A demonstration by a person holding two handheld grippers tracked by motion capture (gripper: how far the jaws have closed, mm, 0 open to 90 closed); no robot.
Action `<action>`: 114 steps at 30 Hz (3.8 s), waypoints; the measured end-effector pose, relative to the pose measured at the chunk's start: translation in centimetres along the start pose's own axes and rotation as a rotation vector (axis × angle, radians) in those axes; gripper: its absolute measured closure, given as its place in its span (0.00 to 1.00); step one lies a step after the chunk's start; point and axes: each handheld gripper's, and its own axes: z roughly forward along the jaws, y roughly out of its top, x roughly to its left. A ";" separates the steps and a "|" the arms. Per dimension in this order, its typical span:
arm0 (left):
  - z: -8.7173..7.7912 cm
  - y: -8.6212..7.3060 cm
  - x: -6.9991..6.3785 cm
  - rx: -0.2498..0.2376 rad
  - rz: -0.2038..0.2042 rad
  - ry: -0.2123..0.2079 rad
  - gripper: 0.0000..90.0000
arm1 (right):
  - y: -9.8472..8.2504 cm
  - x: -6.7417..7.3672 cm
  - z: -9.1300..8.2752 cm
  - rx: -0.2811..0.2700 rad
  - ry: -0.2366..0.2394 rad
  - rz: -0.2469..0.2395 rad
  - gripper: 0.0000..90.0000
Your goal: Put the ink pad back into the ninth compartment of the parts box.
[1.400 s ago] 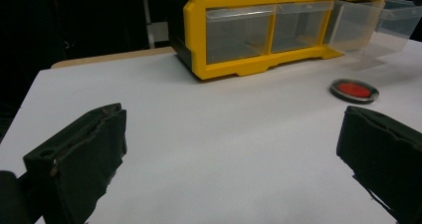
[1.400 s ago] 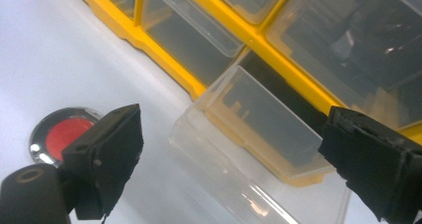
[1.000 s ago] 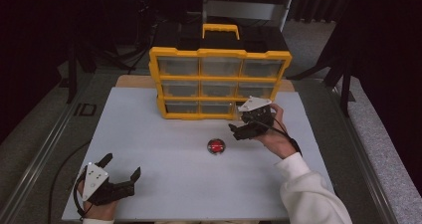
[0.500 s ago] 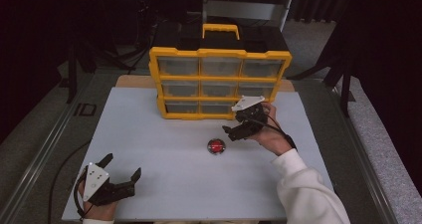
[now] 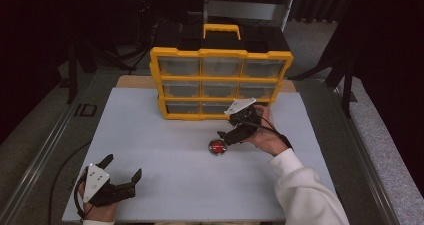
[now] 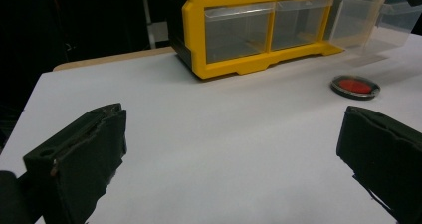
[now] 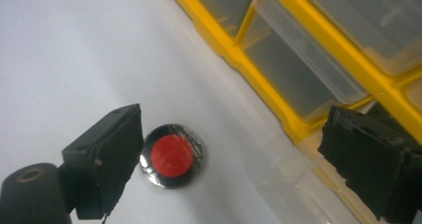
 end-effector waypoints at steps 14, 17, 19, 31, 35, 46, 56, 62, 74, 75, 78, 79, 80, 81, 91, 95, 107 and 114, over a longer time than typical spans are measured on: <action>0.0 0.0 0.0 -0.001 0.002 0.001 0.00 | 0.1 1.7 1.5 0.054 0.040 -0.036 0.10; 0.0 0.0 0.0 -0.001 0.001 0.001 0.00 | 0.1 2.0 1.9 0.068 0.048 -0.032 0.10; 0.0 0.0 0.0 -0.001 0.001 0.001 0.00 | 0.0 2.2 2.2 0.079 0.048 -0.023 0.10; 0.0 0.0 -0.1 0.001 0.003 0.000 0.00 | -0.3 2.5 3.6 0.130 0.061 0.018 0.10; -0.1 0.0 -0.1 0.000 0.003 0.000 0.00 | -0.4 2.6 4.0 0.145 0.060 0.018 0.10; -0.1 0.0 -0.1 0.001 0.005 0.000 0.00 | -0.7 2.8 5.3 0.189 0.067 0.034 0.10; -0.1 0.0 -0.1 0.002 0.005 0.000 0.00 | -0.9 3.1 6.2 0.221 0.069 0.042 0.10; -0.1 0.0 -0.1 0.002 0.006 0.000 0.00 | -1.0 3.3 6.8 0.241 0.073 0.045 0.10; -0.1 0.0 -0.1 0.004 0.012 -0.001 0.00 | -1.4 3.5 7.9 0.281 0.070 0.057 0.10; -0.1 0.0 -0.1 0.004 0.012 -0.001 0.00 | -1.4 3.5 7.9 0.281 0.070 0.057 0.10; -0.1 0.0 -0.1 0.004 0.012 -0.001 0.00 | -1.6 3.5 8.4 0.302 0.070 0.073 0.10; -0.1 0.0 -0.1 0.004 0.012 -0.001 0.00 | -1.6 3.5 8.4 0.302 0.070 0.073 0.10; 0.0 0.0 -0.2 0.004 0.012 -0.001 0.00 | -1.6 3.5 8.5 0.307 0.070 0.072 0.10; 0.0 0.0 -0.2 0.004 0.012 -0.001 0.00 | -1.6 3.6 8.6 0.311 0.066 0.074 0.10; 0.0 0.0 -0.2 0.005 0.013 -0.002 0.00 | -1.8 3.7 9.1 0.338 0.060 0.110 0.13; 0.0 0.0 -0.2 0.005 0.013 -0.002 0.00 | -2.1 3.7 9.4 0.344 0.057 0.132 0.14; 0.0 0.0 -0.2 0.008 0.014 -0.001 0.00 | -2.4 3.5 10.1 0.365 0.060 0.181 0.20; 0.0 0.0 -0.2 0.010 0.017 -0.001 0.00 | -2.5 3.2 10.1 0.372 0.089 0.213 0.26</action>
